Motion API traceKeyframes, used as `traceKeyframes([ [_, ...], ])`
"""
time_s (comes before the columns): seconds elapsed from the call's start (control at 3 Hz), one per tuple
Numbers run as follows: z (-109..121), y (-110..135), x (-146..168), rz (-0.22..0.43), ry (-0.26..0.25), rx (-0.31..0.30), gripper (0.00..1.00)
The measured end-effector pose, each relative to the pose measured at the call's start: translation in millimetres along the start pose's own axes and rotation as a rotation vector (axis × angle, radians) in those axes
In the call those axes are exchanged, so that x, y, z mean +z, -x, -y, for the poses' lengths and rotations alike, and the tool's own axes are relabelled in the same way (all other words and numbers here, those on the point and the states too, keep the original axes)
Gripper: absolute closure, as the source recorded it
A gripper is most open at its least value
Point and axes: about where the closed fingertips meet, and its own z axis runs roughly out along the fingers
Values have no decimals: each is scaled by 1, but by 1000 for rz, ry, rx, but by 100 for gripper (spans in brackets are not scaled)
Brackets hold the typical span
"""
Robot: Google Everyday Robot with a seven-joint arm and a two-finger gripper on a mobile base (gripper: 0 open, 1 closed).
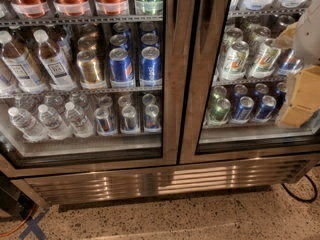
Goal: Open right fridge door
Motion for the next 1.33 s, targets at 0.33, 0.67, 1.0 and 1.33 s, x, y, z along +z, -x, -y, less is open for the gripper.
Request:
traceKeyframes([
  [0.33, 0, 0, 0, 0, 0, 0, 0],
  [0.67, -3, 1, -8, 32, -26, -4, 0],
  [1.0, -9, 2, -28, 103, -58, 13, 0],
  [1.33, -9, 2, -28, 104, -59, 13, 0],
])
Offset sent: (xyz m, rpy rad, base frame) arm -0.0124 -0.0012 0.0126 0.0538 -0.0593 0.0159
